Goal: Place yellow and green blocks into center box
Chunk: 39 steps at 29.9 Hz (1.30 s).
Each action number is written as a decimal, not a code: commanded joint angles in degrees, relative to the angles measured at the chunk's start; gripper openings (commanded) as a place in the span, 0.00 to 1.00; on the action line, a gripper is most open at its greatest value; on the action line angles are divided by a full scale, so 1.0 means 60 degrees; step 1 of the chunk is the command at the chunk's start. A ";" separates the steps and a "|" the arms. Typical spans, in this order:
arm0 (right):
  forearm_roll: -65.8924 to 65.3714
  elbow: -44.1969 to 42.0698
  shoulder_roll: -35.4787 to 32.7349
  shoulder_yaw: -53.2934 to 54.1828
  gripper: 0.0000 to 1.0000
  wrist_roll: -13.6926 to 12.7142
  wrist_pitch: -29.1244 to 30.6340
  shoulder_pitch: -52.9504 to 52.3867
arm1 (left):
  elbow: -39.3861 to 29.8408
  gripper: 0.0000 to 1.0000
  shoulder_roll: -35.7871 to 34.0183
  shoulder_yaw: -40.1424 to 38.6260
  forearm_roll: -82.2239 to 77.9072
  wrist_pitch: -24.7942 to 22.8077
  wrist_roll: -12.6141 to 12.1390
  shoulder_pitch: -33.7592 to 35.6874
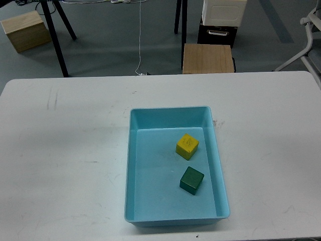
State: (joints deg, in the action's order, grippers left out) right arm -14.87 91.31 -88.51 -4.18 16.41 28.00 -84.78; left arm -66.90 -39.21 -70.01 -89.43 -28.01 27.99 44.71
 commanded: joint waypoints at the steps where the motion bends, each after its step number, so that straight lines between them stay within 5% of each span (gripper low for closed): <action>1: 0.0062 0.0017 0.0088 -0.0066 0.98 0.0005 0.0000 0.0023 | 0.0003 0.99 -0.0042 -0.0006 0.0403 0.0001 0.0001 -0.0069; 11: 0.1057 0.0032 0.0337 -0.0766 0.98 0.0020 -0.0359 0.0154 | 0.0750 0.98 0.0310 -0.0694 0.1355 0.0001 0.0001 -0.1649; 21: -0.0390 -0.0979 0.2123 -0.1955 0.98 0.0005 -0.1253 0.1296 | 0.1218 0.98 0.0691 -0.0563 0.1561 0.0001 0.0001 -0.3686; 39: -0.0817 -0.1316 0.3427 -0.1677 0.98 -0.0083 -0.2276 0.2454 | 0.1804 0.99 0.0691 0.1414 -0.0168 0.0001 0.0001 -0.2940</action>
State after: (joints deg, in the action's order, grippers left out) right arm -20.08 83.42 -68.58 -14.43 15.99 16.64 -71.46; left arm -56.15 -35.29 -63.05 -90.10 -28.00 28.00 27.01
